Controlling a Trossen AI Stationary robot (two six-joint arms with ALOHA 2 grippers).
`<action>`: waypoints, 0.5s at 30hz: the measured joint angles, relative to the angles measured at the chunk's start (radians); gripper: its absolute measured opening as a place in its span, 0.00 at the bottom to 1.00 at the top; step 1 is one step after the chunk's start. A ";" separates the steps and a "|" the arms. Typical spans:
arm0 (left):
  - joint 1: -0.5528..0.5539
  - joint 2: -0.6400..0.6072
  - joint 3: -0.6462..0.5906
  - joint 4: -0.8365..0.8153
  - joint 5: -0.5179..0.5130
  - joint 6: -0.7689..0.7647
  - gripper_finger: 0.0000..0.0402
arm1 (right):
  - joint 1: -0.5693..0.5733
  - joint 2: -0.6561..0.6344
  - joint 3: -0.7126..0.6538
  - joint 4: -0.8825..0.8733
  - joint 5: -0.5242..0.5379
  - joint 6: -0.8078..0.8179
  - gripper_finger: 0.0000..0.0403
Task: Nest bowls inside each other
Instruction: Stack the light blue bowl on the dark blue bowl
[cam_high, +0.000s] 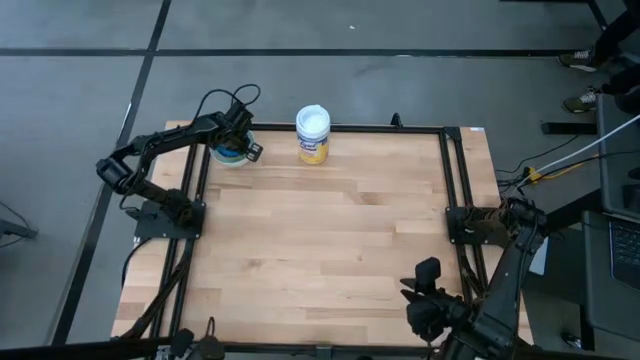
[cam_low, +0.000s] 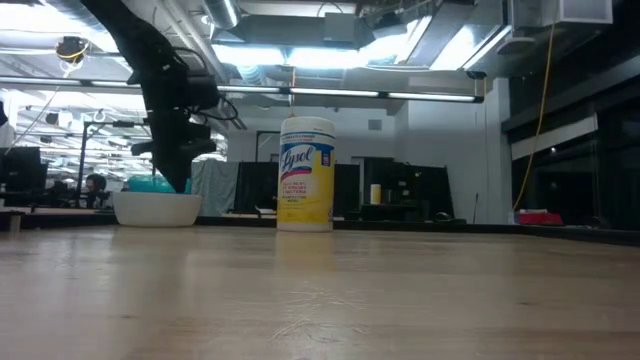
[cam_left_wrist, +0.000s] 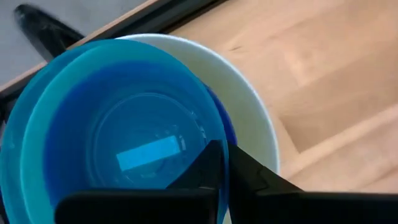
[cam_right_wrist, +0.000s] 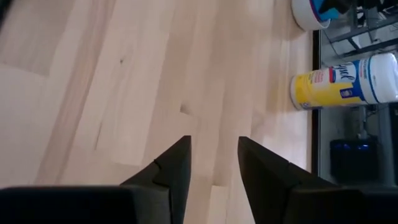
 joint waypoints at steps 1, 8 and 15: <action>0.000 -0.001 0.000 0.000 0.013 0.019 0.02 | 0.001 -0.009 0.000 0.000 0.002 0.007 0.33; 0.035 -0.018 0.012 0.003 0.123 0.070 0.19 | 0.017 -0.118 0.000 0.000 0.097 0.052 0.33; 0.071 -0.024 0.013 -0.016 0.132 0.123 0.37 | 0.022 -0.172 0.000 0.000 0.142 0.080 0.39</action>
